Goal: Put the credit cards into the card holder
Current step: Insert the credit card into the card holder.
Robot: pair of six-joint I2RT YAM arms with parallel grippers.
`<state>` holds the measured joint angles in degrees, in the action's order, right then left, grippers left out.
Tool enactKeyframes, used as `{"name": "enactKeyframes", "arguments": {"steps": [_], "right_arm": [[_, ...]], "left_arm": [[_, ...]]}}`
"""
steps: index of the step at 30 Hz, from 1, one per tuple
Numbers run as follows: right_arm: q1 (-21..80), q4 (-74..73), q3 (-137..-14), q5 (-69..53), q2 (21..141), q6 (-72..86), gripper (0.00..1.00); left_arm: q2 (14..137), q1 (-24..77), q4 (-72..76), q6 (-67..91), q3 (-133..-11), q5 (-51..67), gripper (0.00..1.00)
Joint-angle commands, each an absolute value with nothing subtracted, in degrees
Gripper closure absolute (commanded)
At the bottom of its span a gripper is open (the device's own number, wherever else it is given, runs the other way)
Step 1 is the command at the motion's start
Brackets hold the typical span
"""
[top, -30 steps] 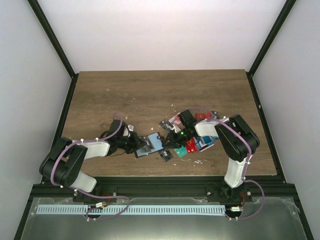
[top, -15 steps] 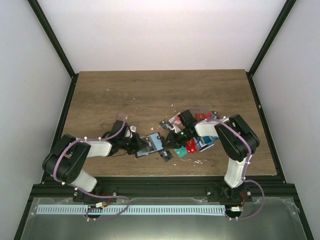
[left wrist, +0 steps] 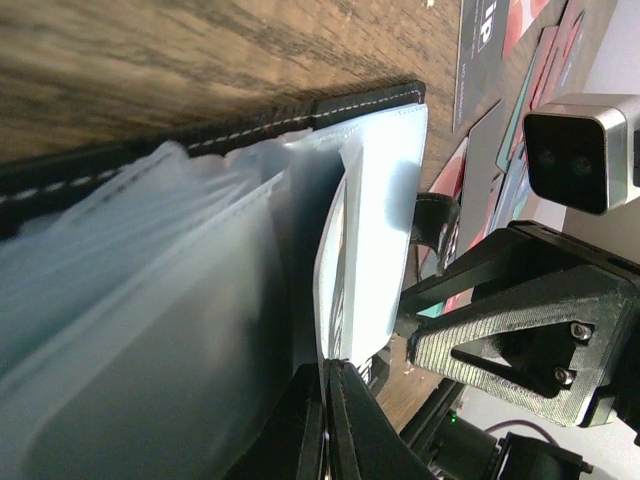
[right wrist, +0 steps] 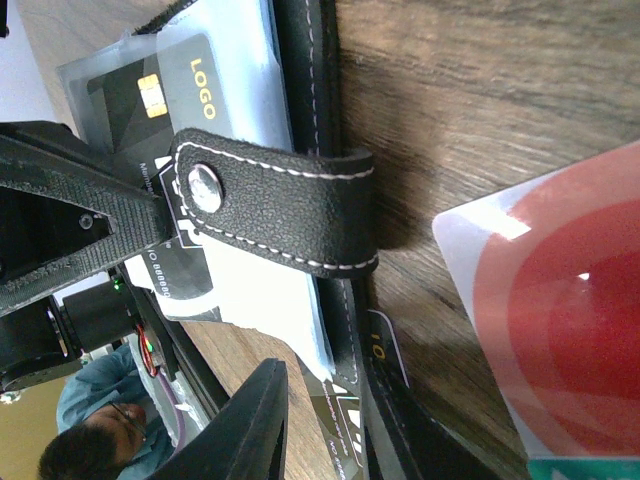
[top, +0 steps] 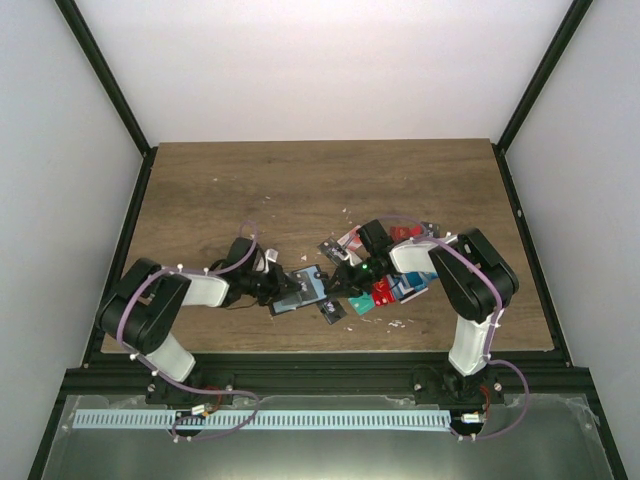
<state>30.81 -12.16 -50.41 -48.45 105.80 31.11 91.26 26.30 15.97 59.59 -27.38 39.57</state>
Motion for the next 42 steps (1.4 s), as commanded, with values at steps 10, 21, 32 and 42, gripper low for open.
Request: {"name": "enactKeyframes", "arguments": {"steps": [10,21,32,42], "right_arm": [[30.67,-12.22,-50.92,-48.75,107.36,30.5,0.77],[30.59,-14.58,-52.25,-47.7,106.69,29.23,0.77],[30.59,-18.93,-53.27,-44.36,104.73,27.78,0.77],[30.32,-23.05,-56.62,-40.22,101.87,25.66,0.76]], "left_arm": [[99.89,27.78,13.55,53.35,-33.51,42.32,0.96],[98.66,29.52,-2.8,45.55,-40.22,36.65,0.81],[96.33,30.4,-11.37,41.49,-41.77,32.7,0.72],[94.61,30.58,-16.76,40.27,-44.45,30.67,0.71]]}}
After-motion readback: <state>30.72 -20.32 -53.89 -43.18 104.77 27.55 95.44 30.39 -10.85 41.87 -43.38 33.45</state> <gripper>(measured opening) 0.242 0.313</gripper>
